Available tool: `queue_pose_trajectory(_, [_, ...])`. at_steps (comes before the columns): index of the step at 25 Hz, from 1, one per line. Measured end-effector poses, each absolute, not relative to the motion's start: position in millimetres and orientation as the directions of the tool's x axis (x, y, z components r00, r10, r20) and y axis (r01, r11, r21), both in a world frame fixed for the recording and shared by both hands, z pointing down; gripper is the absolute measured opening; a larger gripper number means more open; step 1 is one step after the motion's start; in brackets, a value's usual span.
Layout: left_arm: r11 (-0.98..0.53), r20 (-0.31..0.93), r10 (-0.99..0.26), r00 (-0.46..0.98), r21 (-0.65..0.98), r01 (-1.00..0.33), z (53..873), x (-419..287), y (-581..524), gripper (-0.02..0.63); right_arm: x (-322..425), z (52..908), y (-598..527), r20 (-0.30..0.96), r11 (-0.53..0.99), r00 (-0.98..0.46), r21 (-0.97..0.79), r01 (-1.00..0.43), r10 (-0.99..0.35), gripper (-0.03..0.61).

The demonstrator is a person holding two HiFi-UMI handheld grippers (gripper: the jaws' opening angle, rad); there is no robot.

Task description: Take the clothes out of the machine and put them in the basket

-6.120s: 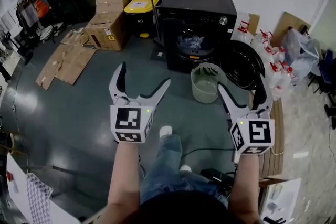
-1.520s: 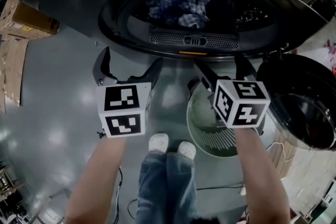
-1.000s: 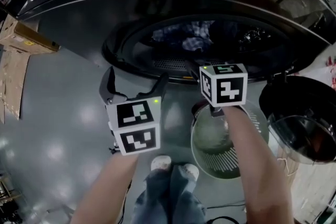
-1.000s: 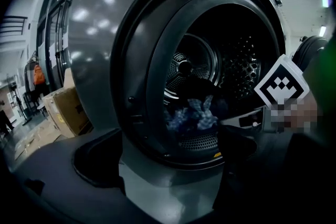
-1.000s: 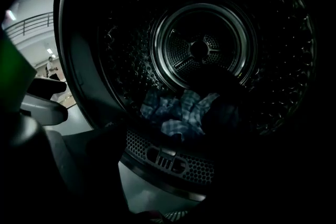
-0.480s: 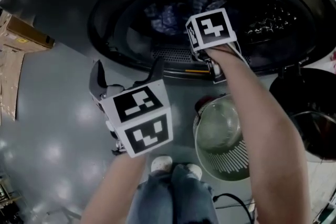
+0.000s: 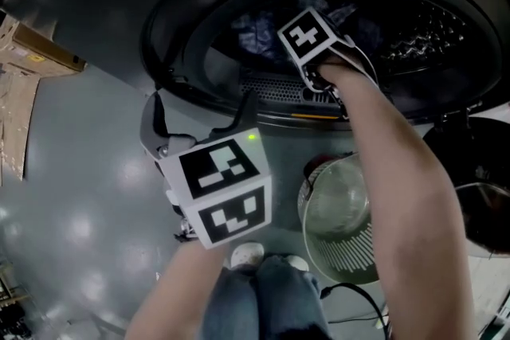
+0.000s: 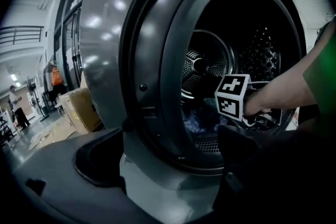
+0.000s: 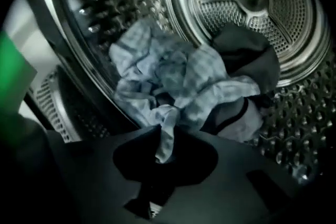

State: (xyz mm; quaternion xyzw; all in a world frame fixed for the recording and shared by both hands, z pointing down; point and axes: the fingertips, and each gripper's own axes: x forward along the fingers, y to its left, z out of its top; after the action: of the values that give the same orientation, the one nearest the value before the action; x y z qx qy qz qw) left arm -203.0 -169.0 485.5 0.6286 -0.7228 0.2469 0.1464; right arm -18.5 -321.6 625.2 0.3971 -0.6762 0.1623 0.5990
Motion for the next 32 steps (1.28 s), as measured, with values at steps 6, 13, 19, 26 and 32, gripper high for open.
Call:
queue_pose_trajectory(6, [0.09, 0.566, -0.808, -0.164, -0.158, -0.983, 491, -206, -166, 0.561, -31, 607, -305, 0.918, 0.69, -0.15, 0.16, -0.706, -0.366, 0.041])
queue_pose_trajectory(13, [0.007, 0.589, -0.803, -0.09, -0.142, -0.99, 472, -193, -159, 0.561, -24, 563, -278, 0.831, 0.619, -0.299, 0.067, -0.782, -0.468, 0.041])
queue_pose_trajectory(19, [-0.125, 0.573, -0.819, 0.018, -0.147, -0.981, 441, -169, -154, 0.561, -4, 519, -244, 0.781, 0.578, -0.297, 0.1, -0.81, -0.55, 0.041])
queue_pose_trajectory(26, [-0.187, 0.61, -0.788, 0.079, -0.114, -0.976, 418, -159, -138, 0.561, -8, 476, -207, 0.747, 0.586, -0.352, 0.063, -0.808, -0.565, 0.04])
queue_pose_trajectory(32, [-0.18, 0.638, -0.764, 0.099, -0.064, -0.982, 399, -155, -122, 0.561, 0, 445, -176, 0.762, 0.593, -0.361, 0.037, -0.804, -0.538, 0.041])
